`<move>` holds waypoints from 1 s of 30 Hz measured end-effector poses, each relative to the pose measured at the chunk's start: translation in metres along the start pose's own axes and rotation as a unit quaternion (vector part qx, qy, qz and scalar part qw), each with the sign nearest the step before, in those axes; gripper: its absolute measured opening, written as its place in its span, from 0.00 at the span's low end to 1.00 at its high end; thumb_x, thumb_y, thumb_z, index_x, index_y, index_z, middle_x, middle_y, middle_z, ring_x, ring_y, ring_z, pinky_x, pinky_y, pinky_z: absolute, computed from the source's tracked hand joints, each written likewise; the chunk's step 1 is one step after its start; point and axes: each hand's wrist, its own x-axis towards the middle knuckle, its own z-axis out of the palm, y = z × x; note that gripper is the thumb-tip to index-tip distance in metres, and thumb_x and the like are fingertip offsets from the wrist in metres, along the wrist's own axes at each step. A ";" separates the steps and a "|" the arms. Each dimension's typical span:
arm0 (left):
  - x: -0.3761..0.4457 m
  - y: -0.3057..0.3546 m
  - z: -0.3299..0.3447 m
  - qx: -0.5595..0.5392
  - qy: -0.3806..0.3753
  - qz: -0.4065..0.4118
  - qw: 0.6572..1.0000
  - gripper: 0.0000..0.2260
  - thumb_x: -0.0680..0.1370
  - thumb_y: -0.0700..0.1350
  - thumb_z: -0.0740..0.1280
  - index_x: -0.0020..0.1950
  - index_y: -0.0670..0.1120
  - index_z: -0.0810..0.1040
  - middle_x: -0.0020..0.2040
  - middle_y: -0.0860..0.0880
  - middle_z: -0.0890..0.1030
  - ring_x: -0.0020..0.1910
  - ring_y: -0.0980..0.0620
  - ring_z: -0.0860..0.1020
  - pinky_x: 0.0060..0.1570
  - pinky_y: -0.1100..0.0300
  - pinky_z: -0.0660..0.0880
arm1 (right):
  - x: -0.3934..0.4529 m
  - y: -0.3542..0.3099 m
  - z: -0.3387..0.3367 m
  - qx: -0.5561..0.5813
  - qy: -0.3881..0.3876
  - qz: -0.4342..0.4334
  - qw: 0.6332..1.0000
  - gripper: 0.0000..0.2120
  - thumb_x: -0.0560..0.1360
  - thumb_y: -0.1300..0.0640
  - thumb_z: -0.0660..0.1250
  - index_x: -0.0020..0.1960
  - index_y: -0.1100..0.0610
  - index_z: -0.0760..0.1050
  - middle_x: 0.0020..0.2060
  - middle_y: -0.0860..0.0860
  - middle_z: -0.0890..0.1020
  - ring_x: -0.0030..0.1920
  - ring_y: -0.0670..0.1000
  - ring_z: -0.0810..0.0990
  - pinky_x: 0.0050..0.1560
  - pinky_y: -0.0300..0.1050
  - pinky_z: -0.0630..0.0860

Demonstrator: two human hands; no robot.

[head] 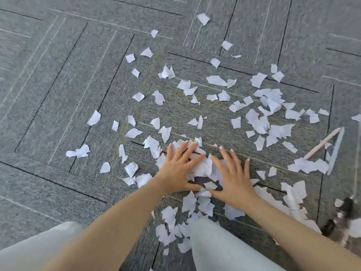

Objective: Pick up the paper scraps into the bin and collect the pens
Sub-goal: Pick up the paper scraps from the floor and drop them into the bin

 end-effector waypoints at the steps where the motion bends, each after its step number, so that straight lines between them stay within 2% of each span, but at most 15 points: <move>1: -0.003 0.000 -0.002 0.016 -0.015 0.014 1.000 0.43 0.68 0.73 0.56 0.74 0.58 0.38 0.70 0.53 0.28 0.72 0.47 0.29 0.67 0.39 0.31 | 0.000 0.000 0.003 -0.012 -0.022 -0.012 1.000 0.45 0.64 0.28 0.54 0.71 0.42 0.35 0.71 0.44 0.32 0.71 0.54 0.29 0.67 0.70 0.34; 3: -0.013 0.000 0.000 0.042 -0.033 0.031 0.998 0.45 0.67 0.73 0.54 0.74 0.57 0.37 0.70 0.52 0.28 0.71 0.47 0.28 0.68 0.41 0.29 | -0.005 -0.001 0.011 -0.074 -0.048 -0.055 0.995 0.52 0.62 0.32 0.66 0.73 0.46 0.38 0.73 0.49 0.37 0.72 0.59 0.35 0.67 0.72 0.38; 5: -0.025 0.002 0.009 0.063 -0.043 0.044 0.996 0.45 0.66 0.74 0.51 0.74 0.56 0.35 0.71 0.51 0.29 0.71 0.47 0.29 0.68 0.44 0.29 | -0.016 0.000 0.020 -0.092 -0.062 -0.065 0.992 0.54 0.56 0.27 0.66 0.74 0.51 0.54 0.73 0.54 0.55 0.72 0.60 0.53 0.67 0.68 0.48; 6: -0.031 0.004 0.015 0.091 -0.033 0.049 0.994 0.43 0.66 0.73 0.49 0.74 0.56 0.38 0.73 0.50 0.34 0.73 0.46 0.34 0.70 0.44 0.33 | -0.020 0.002 0.025 -0.092 -0.049 -0.079 0.991 0.52 0.55 0.26 0.64 0.72 0.52 0.60 0.70 0.54 0.61 0.70 0.59 0.58 0.66 0.65 0.51; 8: -0.041 0.010 0.026 0.102 -0.014 0.022 0.994 0.38 0.68 0.71 0.48 0.73 0.54 0.55 0.75 0.47 0.60 0.73 0.43 0.60 0.68 0.43 0.58 | -0.027 0.004 0.034 -0.076 -0.016 -0.100 0.992 0.44 0.55 0.31 0.70 0.65 0.52 0.67 0.63 0.52 0.67 0.64 0.56 0.65 0.64 0.57 0.57; 9: -0.042 0.013 0.027 0.088 -0.014 0.008 0.996 0.34 0.69 0.70 0.48 0.69 0.54 0.62 0.69 0.47 0.71 0.67 0.42 0.69 0.61 0.46 0.70 | -0.028 0.004 0.034 -0.064 0.017 -0.103 0.993 0.40 0.54 0.36 0.74 0.61 0.52 0.70 0.59 0.51 0.69 0.60 0.55 0.67 0.61 0.53 0.60; 11: -0.034 0.017 0.024 0.080 0.010 0.005 0.997 0.26 0.71 0.66 0.51 0.61 0.52 0.68 0.60 0.47 0.77 0.55 0.45 0.72 0.48 0.54 0.77 | -0.025 0.006 0.030 -0.045 0.075 -0.098 0.991 0.33 0.52 0.46 0.80 0.54 0.52 0.72 0.53 0.50 0.73 0.52 0.53 0.70 0.52 0.49 0.68; 13: -0.021 0.020 0.013 0.077 0.070 0.012 0.994 0.20 0.72 0.60 0.60 0.56 0.48 0.68 0.55 0.46 0.76 0.48 0.46 0.76 0.42 0.57 0.77 | -0.017 0.010 0.019 -0.032 0.099 -0.106 0.989 0.26 0.53 0.54 0.80 0.48 0.53 0.72 0.45 0.50 0.77 0.43 0.52 0.76 0.41 0.45 0.75; 14: -0.013 0.022 0.006 0.071 0.069 0.006 0.995 0.18 0.73 0.56 0.64 0.56 0.46 0.67 0.56 0.45 0.75 0.48 0.46 0.77 0.43 0.56 0.77 | -0.012 0.013 0.014 -0.025 0.101 -0.114 0.988 0.21 0.55 0.57 0.78 0.45 0.53 0.73 0.41 0.50 0.78 0.38 0.51 0.77 0.35 0.42 0.75; 17: 0.002 0.030 -0.019 0.052 0.011 0.001 0.999 0.12 0.78 0.42 0.60 0.60 0.43 0.65 0.60 0.43 0.69 0.53 0.42 0.75 0.45 0.52 0.73 | -0.001 0.017 -0.003 -0.019 0.055 -0.129 0.990 0.07 0.67 0.61 0.68 0.43 0.54 0.70 0.36 0.49 0.76 0.29 0.48 0.75 0.23 0.38 0.68; 19: 0.008 0.032 -0.028 0.030 0.003 -0.023 0.999 0.11 0.77 0.36 0.58 0.60 0.42 0.65 0.57 0.44 0.71 0.49 0.41 0.76 0.41 0.51 0.71 | 0.001 0.020 -0.008 0.050 0.023 -0.071 0.996 0.02 0.76 0.59 0.60 0.46 0.56 0.68 0.35 0.48 0.71 0.28 0.48 0.70 0.25 0.40 0.64; 22: 0.013 0.030 -0.032 -0.068 -0.013 -0.073 0.995 0.05 0.79 0.39 0.55 0.55 0.42 0.66 0.52 0.43 0.75 0.47 0.40 0.77 0.41 0.49 0.72 | -0.008 0.020 -0.020 0.252 0.006 0.082 0.964 0.09 0.80 0.54 0.55 0.55 0.58 0.69 0.27 0.49 0.65 0.25 0.48 0.61 0.28 0.41 0.56; 25: 0.010 0.027 -0.035 -0.147 0.004 -0.092 0.985 0.06 0.81 0.45 0.54 0.46 0.45 0.63 0.38 0.46 0.72 0.39 0.44 0.74 0.36 0.54 0.67 | -0.020 0.023 -0.033 0.349 0.022 0.167 0.922 0.22 0.80 0.50 0.56 0.71 0.57 0.61 0.31 0.51 0.69 0.33 0.51 0.70 0.39 0.46 0.68; 28: 0.013 0.038 -0.053 -0.212 0.052 -0.090 0.972 0.12 0.82 0.51 0.52 0.44 0.45 0.65 0.32 0.49 0.68 0.29 0.49 0.67 0.29 0.57 0.62 | -0.035 0.029 -0.052 0.409 0.053 0.206 0.887 0.25 0.79 0.50 0.56 0.74 0.56 0.56 0.30 0.53 0.69 0.36 0.53 0.73 0.47 0.47 0.71; 30: 0.022 0.051 -0.074 -0.268 0.083 -0.076 0.957 0.13 0.81 0.51 0.53 0.46 0.43 0.69 0.31 0.49 0.70 0.26 0.52 0.65 0.27 0.59 0.62 | -0.045 0.036 -0.071 0.463 0.113 0.226 0.850 0.26 0.79 0.50 0.58 0.73 0.57 0.57 0.35 0.56 0.76 0.40 0.52 0.76 0.47 0.46 0.71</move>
